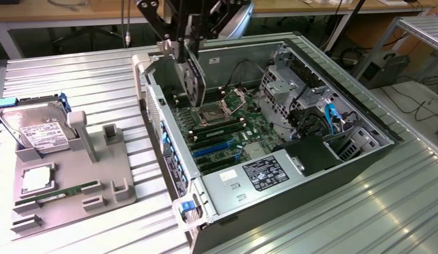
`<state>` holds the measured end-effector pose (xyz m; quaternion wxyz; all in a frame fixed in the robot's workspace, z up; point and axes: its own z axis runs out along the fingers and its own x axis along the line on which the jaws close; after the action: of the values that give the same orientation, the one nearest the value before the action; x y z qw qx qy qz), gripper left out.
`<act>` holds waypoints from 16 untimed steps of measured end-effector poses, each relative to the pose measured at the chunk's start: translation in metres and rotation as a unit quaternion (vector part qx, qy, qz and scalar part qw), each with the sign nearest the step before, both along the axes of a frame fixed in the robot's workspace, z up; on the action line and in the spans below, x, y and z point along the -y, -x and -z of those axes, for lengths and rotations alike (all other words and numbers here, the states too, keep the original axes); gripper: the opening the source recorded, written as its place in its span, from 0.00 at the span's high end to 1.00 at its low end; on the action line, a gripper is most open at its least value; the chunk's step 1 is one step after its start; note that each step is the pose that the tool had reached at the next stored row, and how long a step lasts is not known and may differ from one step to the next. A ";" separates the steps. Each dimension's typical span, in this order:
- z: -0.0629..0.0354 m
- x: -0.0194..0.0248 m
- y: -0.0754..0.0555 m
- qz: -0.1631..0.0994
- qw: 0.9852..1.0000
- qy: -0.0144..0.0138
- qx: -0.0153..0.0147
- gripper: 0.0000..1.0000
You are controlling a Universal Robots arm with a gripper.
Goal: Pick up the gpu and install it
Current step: 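Pick up the gpu and move the gpu toward the slot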
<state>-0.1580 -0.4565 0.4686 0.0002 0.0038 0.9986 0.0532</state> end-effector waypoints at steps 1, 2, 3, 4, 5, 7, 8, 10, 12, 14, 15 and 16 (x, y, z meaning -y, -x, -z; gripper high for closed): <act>0.0001 0.0000 -0.007 0.000 1.000 0.000 0.000 0.74; 0.0005 0.0000 -0.012 0.000 1.000 0.000 0.000 0.74; 0.0012 0.0000 -0.017 0.000 1.000 -0.001 0.000 0.74; 0.0023 0.0000 -0.023 0.000 1.000 0.000 0.000 0.74; 0.0036 0.0000 -0.029 0.000 1.000 0.000 -0.001 0.74; 0.0069 0.0000 -0.040 0.000 1.000 0.000 -0.001 0.74; 0.0087 -0.0001 -0.045 0.000 1.000 0.000 -0.001 0.74; 0.0127 -0.0004 -0.056 0.000 1.000 0.000 -0.001 0.74; 0.0170 -0.0015 -0.067 0.000 1.000 0.002 -0.001 0.74; 0.0206 -0.0024 -0.076 0.000 1.000 0.004 -0.001 0.74; 0.0237 -0.0031 -0.083 0.000 1.000 0.006 -0.001 0.74; 0.0264 -0.0035 -0.090 -0.001 1.000 0.008 -0.001 0.74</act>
<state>-0.0679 -0.4530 0.4422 -0.0004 0.0028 0.9990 0.0456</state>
